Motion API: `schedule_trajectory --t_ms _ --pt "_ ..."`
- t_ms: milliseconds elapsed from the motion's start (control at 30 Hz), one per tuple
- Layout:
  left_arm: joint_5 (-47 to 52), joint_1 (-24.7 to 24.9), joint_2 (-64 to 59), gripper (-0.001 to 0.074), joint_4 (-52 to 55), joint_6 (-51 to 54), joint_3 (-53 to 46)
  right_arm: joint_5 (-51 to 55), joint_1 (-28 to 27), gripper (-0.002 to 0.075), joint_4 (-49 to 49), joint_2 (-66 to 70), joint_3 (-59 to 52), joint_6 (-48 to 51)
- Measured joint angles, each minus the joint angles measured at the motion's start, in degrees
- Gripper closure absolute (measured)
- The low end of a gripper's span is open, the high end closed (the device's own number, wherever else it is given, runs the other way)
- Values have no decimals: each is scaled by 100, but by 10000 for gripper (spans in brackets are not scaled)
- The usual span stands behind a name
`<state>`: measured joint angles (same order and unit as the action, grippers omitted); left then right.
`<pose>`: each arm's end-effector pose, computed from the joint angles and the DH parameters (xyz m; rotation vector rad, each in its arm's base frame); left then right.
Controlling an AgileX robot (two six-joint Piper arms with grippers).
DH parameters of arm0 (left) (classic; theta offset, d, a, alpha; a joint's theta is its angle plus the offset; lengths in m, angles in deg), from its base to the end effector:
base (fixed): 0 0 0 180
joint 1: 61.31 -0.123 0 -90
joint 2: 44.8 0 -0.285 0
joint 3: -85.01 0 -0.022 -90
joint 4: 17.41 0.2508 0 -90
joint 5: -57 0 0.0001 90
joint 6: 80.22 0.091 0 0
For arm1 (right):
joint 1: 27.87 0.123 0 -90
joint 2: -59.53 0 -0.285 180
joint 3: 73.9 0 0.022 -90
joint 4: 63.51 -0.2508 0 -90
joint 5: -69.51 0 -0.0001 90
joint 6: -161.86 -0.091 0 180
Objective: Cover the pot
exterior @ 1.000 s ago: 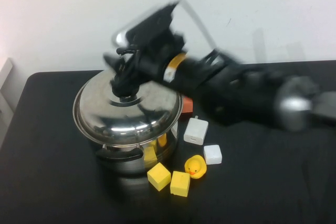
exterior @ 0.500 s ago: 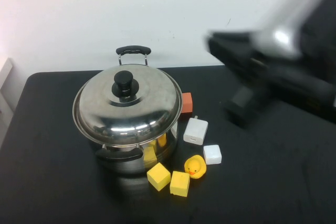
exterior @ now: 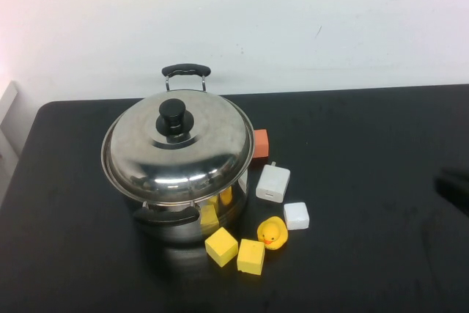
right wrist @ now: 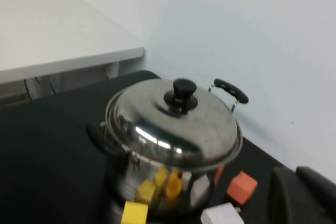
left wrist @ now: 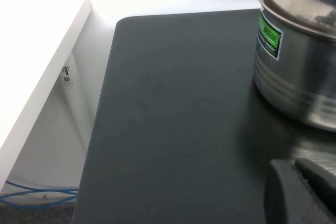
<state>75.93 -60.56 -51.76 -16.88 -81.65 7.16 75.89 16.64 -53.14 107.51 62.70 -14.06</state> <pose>0.0533 -0.0004 0.1804 -0.0050 1.8106 -0.0181 0.1087 0.1043 0.3385 -0.8318 1.5038 0.3739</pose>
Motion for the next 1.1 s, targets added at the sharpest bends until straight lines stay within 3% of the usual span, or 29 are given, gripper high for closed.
schedule_trajectory --t_ms 300,433,800,933,1100 --pt "0 0 0 736 0 0 0 54 -223 726 -284 -1083 -1117 292" --pt "0 0 0 736 0 0 0 -256 -1081 726 -419 -1473 -1792 523" --pt "0 0 0 736 0 0 0 -346 -4298 726 -678 -2829 -2994 558" --pt "0 0 0 736 0 0 0 -87 -4766 726 -618 -3338 -3349 82" --pt "0 0 0 736 0 0 0 461 -4807 726 -386 -3893 -3534 -610"
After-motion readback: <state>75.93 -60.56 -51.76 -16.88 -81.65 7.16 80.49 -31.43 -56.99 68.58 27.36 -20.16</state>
